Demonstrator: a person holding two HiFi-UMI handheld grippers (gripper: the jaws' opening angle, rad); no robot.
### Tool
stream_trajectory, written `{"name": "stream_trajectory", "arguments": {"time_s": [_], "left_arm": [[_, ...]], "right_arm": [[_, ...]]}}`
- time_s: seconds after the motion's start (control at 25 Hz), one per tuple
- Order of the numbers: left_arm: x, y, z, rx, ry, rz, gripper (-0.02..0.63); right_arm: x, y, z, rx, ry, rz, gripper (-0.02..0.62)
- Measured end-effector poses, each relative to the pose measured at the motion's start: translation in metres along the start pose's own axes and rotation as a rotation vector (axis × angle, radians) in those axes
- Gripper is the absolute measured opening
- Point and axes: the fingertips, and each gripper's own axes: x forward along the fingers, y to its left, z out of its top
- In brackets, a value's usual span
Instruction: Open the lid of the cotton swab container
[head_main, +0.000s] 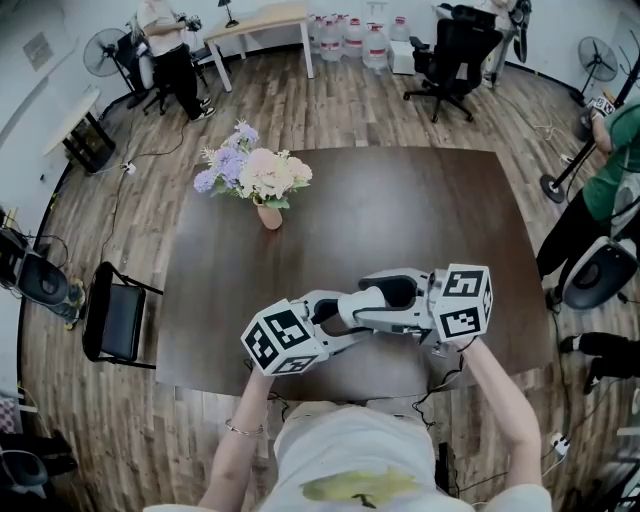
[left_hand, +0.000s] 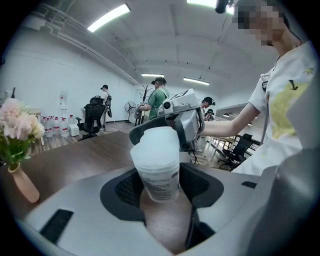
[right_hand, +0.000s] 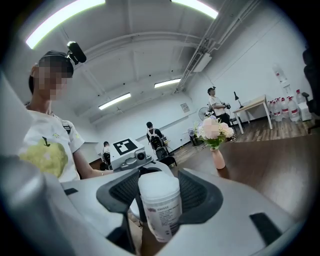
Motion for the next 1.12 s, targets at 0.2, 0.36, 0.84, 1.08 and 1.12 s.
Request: {"name": "stream_trajectory", "arguments": {"time_s": [0.2, 0.36, 0.84, 1.08, 1.12], "left_arm": [[-0.001, 0.002, -0.002, -0.016, -0.005, -0.005, 0.236], [0.001, 0.007, -0.004, 0.058, 0.028, 0.057, 0.236], [0.008, 0.007, -0.001, 0.17, -0.004, 0.131, 0.227], [0.007, 0.01, -0.004, 0.267, 0.037, 0.19, 0.227], [0.007, 0.011, -0.004, 0.283, 0.042, 0.201, 0.227]], "right_arm": [[0.003, -0.003, 0.0, 0.033, -0.019, -0.017, 0.252], [0.001, -0.009, 0.006, 0.136, -0.098, -0.015, 0.249], [-0.004, -0.01, 0.013, 0.215, -0.122, -0.001, 0.247], [-0.004, -0.015, 0.015, 0.331, -0.124, 0.043, 0.247], [-0.003, -0.016, 0.015, 0.345, -0.117, 0.048, 0.247]]}}
